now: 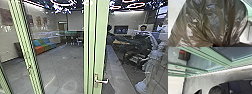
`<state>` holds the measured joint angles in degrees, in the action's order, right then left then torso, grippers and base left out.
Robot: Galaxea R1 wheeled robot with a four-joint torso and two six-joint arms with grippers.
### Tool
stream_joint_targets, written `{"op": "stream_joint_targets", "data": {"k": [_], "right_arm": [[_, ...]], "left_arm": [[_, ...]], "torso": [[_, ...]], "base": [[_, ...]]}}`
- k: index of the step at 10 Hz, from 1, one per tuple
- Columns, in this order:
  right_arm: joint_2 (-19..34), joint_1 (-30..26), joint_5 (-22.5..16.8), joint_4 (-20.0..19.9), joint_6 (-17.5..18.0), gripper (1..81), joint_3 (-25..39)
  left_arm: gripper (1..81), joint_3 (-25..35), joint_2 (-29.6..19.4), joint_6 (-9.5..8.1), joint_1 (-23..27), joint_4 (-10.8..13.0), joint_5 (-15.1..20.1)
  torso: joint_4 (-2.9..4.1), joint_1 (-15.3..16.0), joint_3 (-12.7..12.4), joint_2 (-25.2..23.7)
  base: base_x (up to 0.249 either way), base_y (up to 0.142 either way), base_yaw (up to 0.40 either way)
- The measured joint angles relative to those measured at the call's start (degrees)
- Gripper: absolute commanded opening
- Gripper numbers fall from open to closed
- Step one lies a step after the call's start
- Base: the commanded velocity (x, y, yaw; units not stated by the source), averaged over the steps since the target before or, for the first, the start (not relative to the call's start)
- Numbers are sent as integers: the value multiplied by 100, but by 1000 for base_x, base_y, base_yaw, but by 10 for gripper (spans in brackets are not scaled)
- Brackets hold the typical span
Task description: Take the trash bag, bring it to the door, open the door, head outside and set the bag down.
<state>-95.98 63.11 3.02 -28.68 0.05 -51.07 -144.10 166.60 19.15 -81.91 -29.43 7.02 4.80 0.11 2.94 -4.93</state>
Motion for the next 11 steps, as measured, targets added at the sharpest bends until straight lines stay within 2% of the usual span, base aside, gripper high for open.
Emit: {"op": "stream_joint_targets", "data": {"k": [4,6,9,11], "right_arm": [[319,-1025,-627,-594,0,811,104],[441,-1482,-1068,-1112,-2,811,-44],[293,-1987,-1245,-1577,116,811,-318],[166,-2433,-1415,-1674,394,811,-404]], "left_arm": [[10,942,-708,2,-63,-105,2],[10,1090,-916,5,-213,-128,0],[10,1101,-872,5,-393,-135,0],[10,1106,-786,2,-338,-139,-39]], "torso": [[0,0,0,0],[0,0,0,0],[0,0,0,0],[0,0,0,0]], "base": [[0,0,0],[0,0,0],[0,0,0],[0,0,0]]}}
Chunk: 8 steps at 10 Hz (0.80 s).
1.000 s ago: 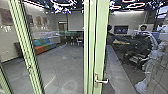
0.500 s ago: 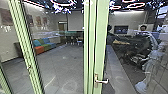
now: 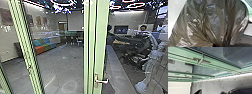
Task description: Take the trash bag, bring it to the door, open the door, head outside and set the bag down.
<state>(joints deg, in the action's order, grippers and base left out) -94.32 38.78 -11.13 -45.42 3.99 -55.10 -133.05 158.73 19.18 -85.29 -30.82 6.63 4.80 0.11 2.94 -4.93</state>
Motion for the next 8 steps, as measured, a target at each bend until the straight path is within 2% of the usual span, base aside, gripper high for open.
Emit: {"op": "stream_joint_targets", "data": {"k": [3,6,8], "right_arm": [[-438,-691,-469,-44,507,811,-402],[-975,-1108,-822,-20,1101,811,-766],[-1438,-1491,-1367,182,1586,811,-1076]], "left_arm": [[10,-11,80,0,-21,0,-24],[10,-17,111,0,-18,0,-38],[10,-17,118,0,-16,-2,-41]], "torso": [[0,0,0,0],[0,0,2,2],[0,0,2,2]], "base": [[0,0,0],[0,0,0],[0,0,0]]}}
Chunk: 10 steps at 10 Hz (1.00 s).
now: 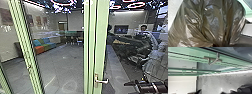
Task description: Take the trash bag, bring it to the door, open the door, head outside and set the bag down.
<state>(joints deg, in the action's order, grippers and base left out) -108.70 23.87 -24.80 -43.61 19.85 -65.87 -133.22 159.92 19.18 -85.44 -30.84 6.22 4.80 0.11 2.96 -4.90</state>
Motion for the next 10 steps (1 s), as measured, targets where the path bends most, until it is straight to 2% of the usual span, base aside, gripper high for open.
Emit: {"op": "stream_joint_targets", "data": {"k": [2,5,6,7,10], "right_arm": [[-183,-188,-455,681,953,811,-345],[-673,-354,-662,1809,2483,811,-502],[-791,-375,-670,2146,2860,811,-577],[-916,-389,-653,2332,3028,811,-644],[-1282,-562,-666,2426,3235,811,-1112]], "left_arm": [[10,-10,48,0,2,0,-11],[10,-11,56,0,0,0,-11],[10,-11,56,0,0,0,-11],[10,-11,56,0,2,0,-13],[10,-11,59,0,0,-2,-22]], "torso": [[0,2,2,0],[0,5,2,2],[0,5,2,2],[0,5,2,2],[0,7,5,5]], "base": [[0,0,0],[0,0,0],[0,0,0],[0,0,0],[0,0,0]]}}
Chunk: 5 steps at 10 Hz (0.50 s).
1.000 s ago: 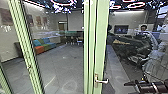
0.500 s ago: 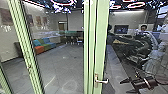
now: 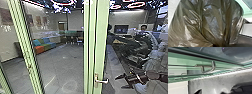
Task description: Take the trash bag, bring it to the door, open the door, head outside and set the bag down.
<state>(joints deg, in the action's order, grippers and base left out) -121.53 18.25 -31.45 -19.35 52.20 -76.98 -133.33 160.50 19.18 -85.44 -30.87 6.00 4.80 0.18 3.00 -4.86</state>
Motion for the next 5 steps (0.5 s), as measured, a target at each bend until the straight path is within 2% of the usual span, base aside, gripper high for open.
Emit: {"op": "stream_joint_targets", "data": {"k": [5], "right_arm": [[-851,-155,-132,144,179,811,-830]], "left_arm": [[10,0,2,0,2,0,-2]], "torso": [[0,2,0,0]], "base": [[0,0,0]]}}
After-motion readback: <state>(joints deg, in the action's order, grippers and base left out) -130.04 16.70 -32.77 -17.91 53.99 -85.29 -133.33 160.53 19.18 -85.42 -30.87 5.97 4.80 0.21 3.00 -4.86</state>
